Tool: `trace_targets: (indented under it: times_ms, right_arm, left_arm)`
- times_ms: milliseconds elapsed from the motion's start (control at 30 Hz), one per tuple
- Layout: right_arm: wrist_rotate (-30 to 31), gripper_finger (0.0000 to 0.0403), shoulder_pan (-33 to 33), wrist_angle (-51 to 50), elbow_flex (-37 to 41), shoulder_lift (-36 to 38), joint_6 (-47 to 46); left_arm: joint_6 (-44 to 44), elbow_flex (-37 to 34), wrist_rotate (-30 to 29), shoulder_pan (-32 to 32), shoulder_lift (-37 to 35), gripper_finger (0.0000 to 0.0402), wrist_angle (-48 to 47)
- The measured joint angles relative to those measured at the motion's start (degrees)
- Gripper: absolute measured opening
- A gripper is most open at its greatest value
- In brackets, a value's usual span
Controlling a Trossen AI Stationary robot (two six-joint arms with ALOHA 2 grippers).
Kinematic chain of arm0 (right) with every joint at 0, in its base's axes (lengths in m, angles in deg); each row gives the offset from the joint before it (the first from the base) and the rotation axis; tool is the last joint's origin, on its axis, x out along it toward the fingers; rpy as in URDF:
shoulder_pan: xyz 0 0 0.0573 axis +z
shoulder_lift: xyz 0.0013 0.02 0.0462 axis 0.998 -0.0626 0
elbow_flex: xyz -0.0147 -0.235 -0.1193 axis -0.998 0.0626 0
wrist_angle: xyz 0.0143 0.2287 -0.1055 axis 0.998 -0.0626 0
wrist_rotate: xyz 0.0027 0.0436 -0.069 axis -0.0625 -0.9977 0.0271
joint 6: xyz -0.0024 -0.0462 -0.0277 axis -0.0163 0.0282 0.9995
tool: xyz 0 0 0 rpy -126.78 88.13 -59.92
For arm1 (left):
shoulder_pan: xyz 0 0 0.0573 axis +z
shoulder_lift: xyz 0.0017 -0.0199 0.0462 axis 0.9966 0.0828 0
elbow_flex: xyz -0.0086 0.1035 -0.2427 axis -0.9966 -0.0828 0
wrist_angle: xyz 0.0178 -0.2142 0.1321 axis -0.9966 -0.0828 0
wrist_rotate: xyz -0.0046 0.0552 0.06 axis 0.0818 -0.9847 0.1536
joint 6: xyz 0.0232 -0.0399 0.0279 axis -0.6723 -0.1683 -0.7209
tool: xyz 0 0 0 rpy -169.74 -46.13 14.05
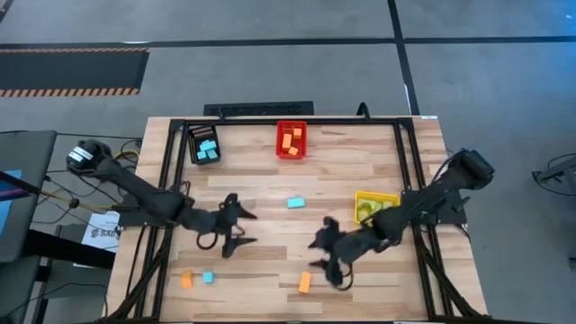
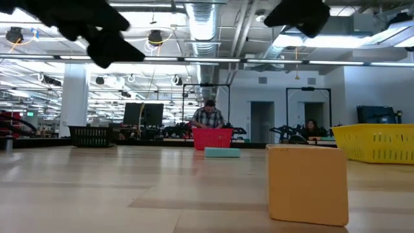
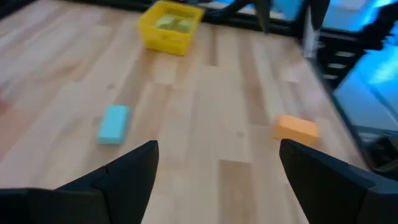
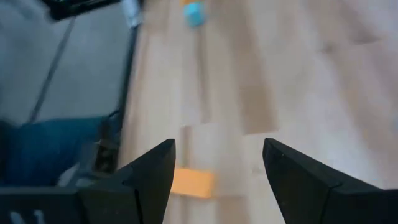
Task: Sort & place blocks by color
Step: Put the orange block into the red bin
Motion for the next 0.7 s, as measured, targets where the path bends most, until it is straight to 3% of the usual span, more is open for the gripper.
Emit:
trace_targets:
  times_ms: [133,267,467,600,700]
  right_arm:
    - [-8.0,0.0265,2.3,-2.1,-6.6,-7.5,3.6]
    - [-12.4,0.0265,4.0,-5.9,-13.7,-14.3,17.1]
    - [-12.5,0.0265,2.9,-14.6,-24.6,-23.1,36.0]
    - [-18.6,0.0265,1.7,-26.4,-33.1,-28.0,39.8]
    - [-20.0,0.0265,1.2,-33.2,-37.6,-31.1,44.1]
  left_arm:
    - [-1.0,-1.5,-3.1,-5.5,0.6,0.0323,2.2]
    - [-4.7,-1.5,-4.1,-8.6,0.6,0.0323,2.5]
    - [-6.8,-1.5,-6.1,-9.3,0.6,0.0323,2.4]
    - [-7.8,-1.5,-6.2,-8.2,0.6,0.0323,2.4]
    - [-8.0,-1.5,-6.1,-7.6,0.6,0.0323,2.5]
